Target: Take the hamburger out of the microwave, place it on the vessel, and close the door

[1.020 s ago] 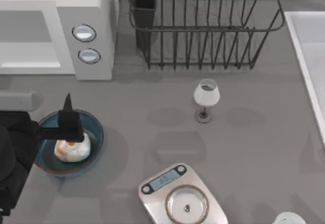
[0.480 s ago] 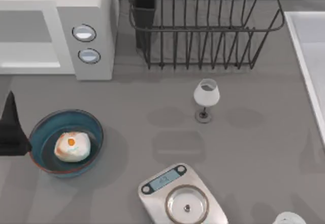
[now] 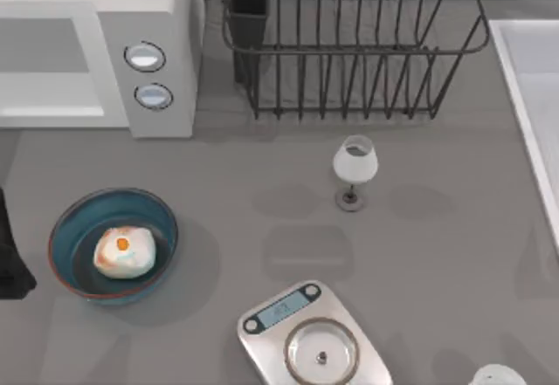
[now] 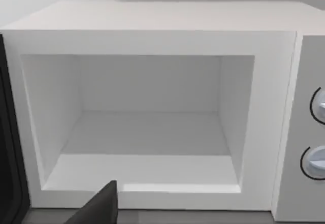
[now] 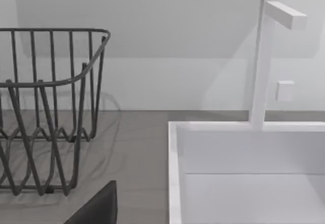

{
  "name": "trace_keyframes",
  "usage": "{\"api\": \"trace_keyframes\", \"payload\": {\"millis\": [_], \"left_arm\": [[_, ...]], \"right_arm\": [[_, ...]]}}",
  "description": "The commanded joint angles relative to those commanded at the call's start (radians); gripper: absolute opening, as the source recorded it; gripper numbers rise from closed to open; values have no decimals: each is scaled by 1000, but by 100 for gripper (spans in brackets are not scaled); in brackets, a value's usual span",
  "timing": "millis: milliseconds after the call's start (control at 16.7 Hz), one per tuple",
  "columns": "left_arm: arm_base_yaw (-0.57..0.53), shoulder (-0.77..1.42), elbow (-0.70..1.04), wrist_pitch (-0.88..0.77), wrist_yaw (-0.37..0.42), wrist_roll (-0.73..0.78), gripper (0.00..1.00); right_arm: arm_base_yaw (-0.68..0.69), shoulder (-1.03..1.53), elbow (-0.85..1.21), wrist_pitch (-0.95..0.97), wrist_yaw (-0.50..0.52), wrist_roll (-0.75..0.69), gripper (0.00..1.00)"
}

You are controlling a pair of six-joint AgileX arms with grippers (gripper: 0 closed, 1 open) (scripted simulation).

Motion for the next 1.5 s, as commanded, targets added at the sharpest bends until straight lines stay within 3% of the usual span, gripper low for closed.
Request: {"api": "trace_keyframes", "payload": {"millis": [240, 1020, 1500], "left_arm": [[0, 0, 0, 0, 0, 0, 100], [0, 0, 0, 0, 0, 0, 2], [0, 0, 0, 0, 0, 0, 0]], "right_arm": [[0, 0, 0, 0, 0, 0, 100], [0, 0, 0, 0, 0, 0, 100], [0, 0, 0, 0, 0, 0, 100]]}}
